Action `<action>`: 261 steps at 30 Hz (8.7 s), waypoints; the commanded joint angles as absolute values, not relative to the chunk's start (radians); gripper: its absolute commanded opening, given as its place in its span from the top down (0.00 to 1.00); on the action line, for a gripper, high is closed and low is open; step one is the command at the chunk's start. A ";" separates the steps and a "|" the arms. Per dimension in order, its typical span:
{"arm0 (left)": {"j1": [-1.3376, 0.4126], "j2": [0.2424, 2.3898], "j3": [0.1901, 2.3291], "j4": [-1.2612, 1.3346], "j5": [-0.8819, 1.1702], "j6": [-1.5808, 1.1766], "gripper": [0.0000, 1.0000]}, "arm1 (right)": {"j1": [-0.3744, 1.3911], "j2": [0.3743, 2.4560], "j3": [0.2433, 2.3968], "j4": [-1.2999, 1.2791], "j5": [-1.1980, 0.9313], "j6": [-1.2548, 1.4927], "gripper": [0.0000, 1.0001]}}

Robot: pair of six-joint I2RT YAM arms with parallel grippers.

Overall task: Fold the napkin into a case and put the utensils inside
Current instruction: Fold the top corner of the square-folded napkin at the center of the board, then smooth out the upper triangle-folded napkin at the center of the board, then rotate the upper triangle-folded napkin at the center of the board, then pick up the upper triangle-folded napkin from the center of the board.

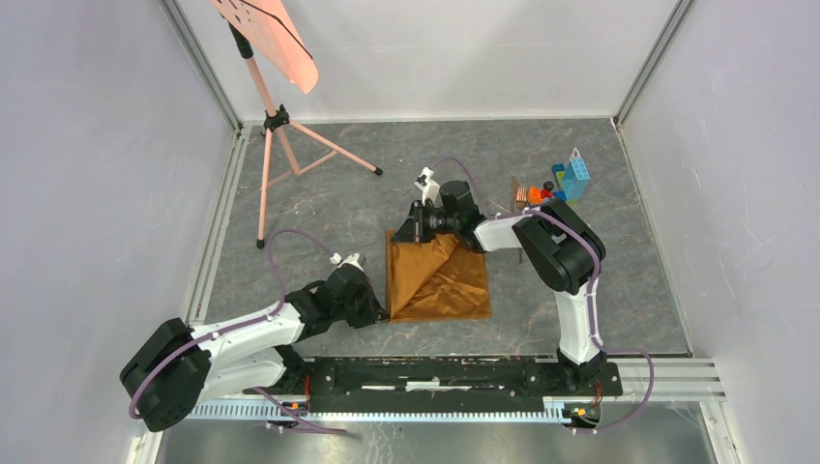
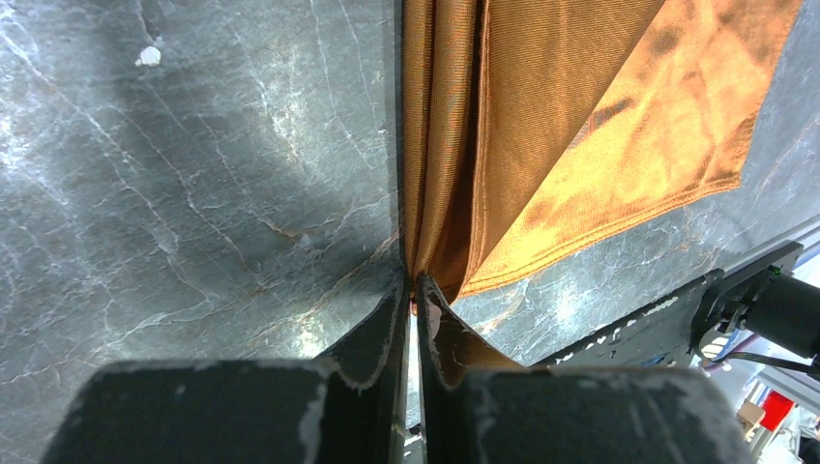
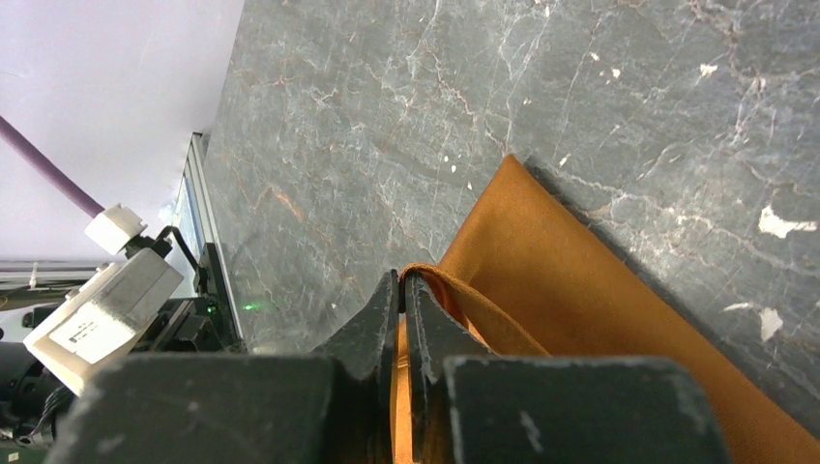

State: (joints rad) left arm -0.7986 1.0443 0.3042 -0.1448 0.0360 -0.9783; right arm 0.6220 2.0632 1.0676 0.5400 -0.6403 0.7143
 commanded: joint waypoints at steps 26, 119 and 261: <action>-0.801 0.909 0.344 -0.376 -0.043 -0.944 0.61 | 0.587 1.999 1.367 0.179 -0.633 0.493 0.55; -0.513 1.838 1.247 -0.468 -0.044 -0.387 0.64 | 0.289 1.654 0.782 0.388 -0.617 0.442 0.48; -0.394 0.752 0.568 -0.555 -0.110 -0.888 0.29 | 1.213 1.701 1.046 -0.434 0.267 0.322 0.47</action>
